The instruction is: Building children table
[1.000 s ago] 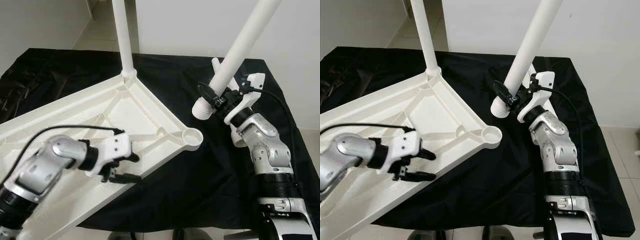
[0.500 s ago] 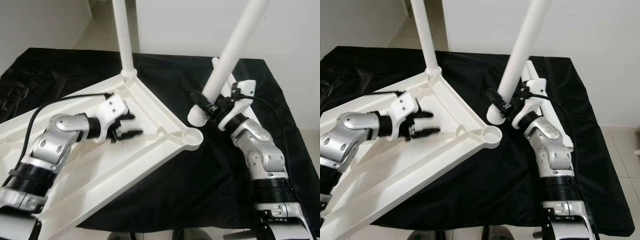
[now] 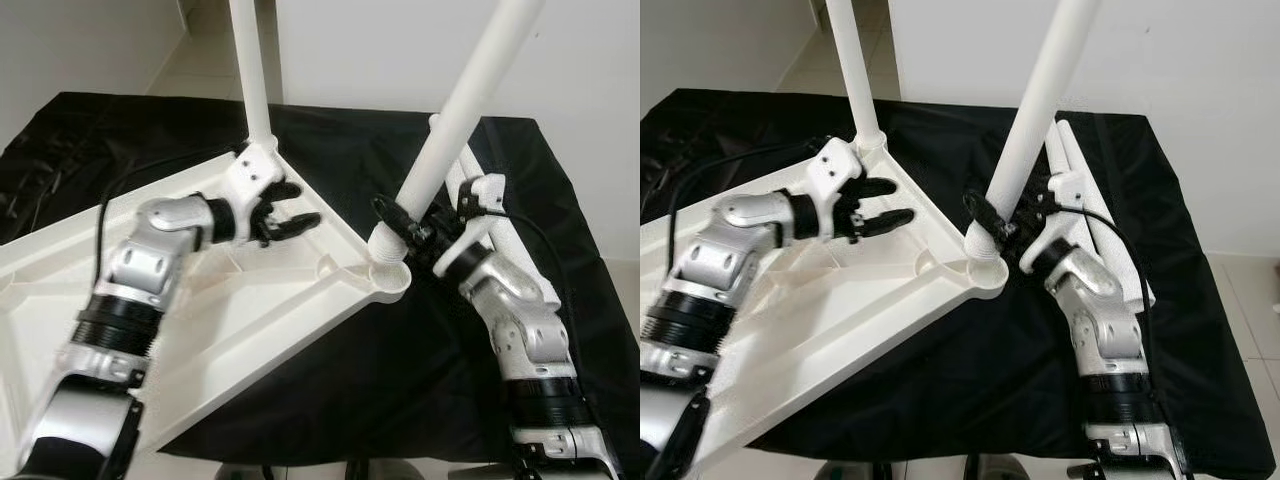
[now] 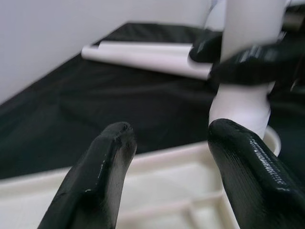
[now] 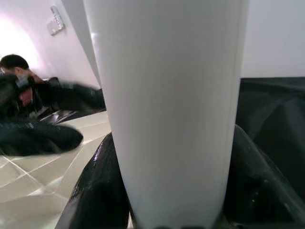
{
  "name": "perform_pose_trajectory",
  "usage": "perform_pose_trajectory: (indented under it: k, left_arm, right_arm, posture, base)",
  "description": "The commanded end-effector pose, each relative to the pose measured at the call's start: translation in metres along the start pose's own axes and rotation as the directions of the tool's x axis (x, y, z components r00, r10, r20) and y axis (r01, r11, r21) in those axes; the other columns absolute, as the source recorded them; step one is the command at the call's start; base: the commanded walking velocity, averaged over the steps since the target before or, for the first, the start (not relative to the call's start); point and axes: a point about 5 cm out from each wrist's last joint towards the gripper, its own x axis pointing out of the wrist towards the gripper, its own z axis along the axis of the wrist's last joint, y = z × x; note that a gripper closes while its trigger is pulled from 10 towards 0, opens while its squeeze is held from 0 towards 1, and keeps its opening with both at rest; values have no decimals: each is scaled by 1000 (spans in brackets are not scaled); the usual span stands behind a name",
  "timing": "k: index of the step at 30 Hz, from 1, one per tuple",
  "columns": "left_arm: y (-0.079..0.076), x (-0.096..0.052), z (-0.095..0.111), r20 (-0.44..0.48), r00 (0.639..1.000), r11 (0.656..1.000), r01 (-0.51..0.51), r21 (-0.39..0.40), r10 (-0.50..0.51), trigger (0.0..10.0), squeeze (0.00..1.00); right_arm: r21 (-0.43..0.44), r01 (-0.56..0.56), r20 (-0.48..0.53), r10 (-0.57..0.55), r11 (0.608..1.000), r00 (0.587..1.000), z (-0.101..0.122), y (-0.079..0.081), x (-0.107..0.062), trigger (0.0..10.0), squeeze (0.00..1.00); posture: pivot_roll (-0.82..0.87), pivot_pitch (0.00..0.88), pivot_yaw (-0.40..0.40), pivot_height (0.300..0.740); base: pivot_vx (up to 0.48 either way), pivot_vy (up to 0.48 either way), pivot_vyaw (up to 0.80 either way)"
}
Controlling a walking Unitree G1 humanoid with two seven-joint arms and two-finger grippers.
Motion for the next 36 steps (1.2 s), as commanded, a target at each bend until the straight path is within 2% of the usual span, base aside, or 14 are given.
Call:
perform_pose_trajectory:
  k: [1,3,5,7,10,15,17,25,32,36]
  left_arm:
    - [5,1,-7,-20,956,956,-292,-41,291,10000,0]
    - [5,1,-7,-20,956,956,-292,-41,291,10000,0]
    - [-8,9,-10,-13,964,961,-265,-73,265,10000,0]
    - [-12,11,-11,-8,965,962,-261,-80,262,10000,0]
    - [-24,20,-10,11,965,957,-257,-133,261,10000,0]
    - [-34,23,-10,10,970,956,-239,-171,244,10000,0]
    - [-43,25,-12,0,977,961,-209,-184,212,10000,0]
    - [-56,21,-15,-22,980,958,-196,-210,196,10000,0]
    - [-61,16,-17,-34,982,960,-186,-207,183,10000,0]
    - [-63,9,-19,-52,984,966,-177,-186,170,10000,0]
  right_arm:
    - [-14,-31,10,31,999,999,2,4,-2,10000,0]
    - [-14,-31,10,31,999,999,2,4,-2,10000,0]
    - [-21,-33,1,33,999,999,1,4,-4,10000,0]
    - [-23,-35,-1,34,999,999,1,4,-5,10000,0]
    - [-38,-36,-9,35,999,999,1,3,-9,10000,0]
    - [-35,-36,-12,35,999,999,0,3,-10,10000,0]
    - [-24,-39,-23,38,999,999,-4,4,-11,10000,0]
    - [-3,-29,-51,29,1000,998,-14,4,-15,10000,0]
    - [10,-21,-67,22,1000,998,-19,4,-17,10000,0]
    - [49,30,-98,-25,998,995,-30,-4,-21,10000,0]
  posture:
    - [4,91,28,740]
    - [4,91,28,740]
    - [-1,92,30,740]
    - [-1,92,30,740]
    - [-7,93,30,740]
    - [-11,95,30,740]
    - [-10,96,24,740]
    - [-8,99,20,740]
    - [-5,106,10,740]
    - [0,109,1,740]
  base:
    - [0,0,0]
    - [0,0,0]
    - [0,0,0]
    - [0,0,0]
    - [0,0,0]
    - [0,0,0]
    - [0,0,0]
    - [0,0,0]
    - [0,0,0]
    - [0,0,0]
